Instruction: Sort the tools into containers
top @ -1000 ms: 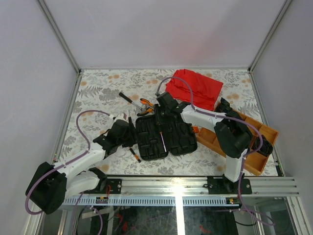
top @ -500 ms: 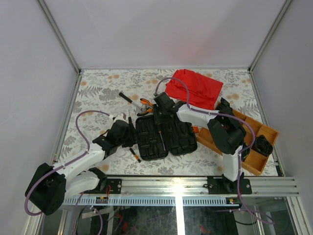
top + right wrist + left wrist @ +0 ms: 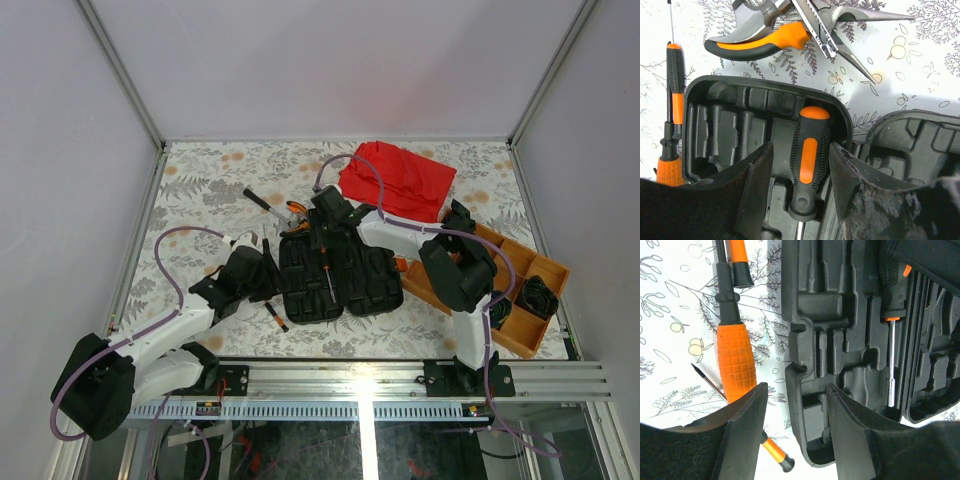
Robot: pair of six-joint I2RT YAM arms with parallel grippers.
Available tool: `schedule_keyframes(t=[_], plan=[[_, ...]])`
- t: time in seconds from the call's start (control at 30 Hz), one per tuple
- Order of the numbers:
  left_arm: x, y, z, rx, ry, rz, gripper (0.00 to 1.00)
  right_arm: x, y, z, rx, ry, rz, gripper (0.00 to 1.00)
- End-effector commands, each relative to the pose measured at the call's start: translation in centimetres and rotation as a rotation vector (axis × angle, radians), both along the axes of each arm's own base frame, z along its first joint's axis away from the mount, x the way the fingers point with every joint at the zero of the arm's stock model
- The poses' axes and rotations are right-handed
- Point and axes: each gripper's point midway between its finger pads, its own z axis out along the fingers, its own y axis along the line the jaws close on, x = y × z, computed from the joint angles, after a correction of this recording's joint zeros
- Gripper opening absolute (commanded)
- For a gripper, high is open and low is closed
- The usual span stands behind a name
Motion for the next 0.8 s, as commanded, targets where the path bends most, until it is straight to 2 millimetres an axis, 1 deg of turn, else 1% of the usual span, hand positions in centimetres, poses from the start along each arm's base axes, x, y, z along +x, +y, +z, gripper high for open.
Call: schedule_keyframes(t=[0.0,0.1,0.23,0.4,0.53,0.7,0.77], plan=[[0.7,-0.1,0.3,-0.024,-0.031,0.018,0.49,1.4,-0.9,2.1,-0.031,-0.07,-0.03,0.57],[0.7,-0.1,0.2,-0.02,-0.03,0.018,0.49,1.4,-0.9,2.9,-0.027,-0.084,-0.023,0.57],[0.8,0.0,0.1,-0.017,-0.03,0.021,0.49,1.2,-1.1,4.2,-0.018,-0.102,-0.005,0.54],[0.9,-0.3,0.2,-0.024,-0.032,0.014,0.49,0.4,-1.9,5.3,-0.016,-0.122,0.003,0.52],[1.0,-0.2,0.5,-0.018,-0.04,0.014,0.49,0.0,-3.4,5.3,-0.05,-0.136,-0.019,0.5],[1.0,0.1,0.7,-0.005,-0.049,0.022,0.49,-1.0,-5.0,3.9,-0.114,-0.105,-0.03,0.48],[1.0,0.3,0.8,0.001,-0.052,0.028,0.49,-1.4,-5.2,3.4,-0.124,-0.087,-0.023,0.48]])
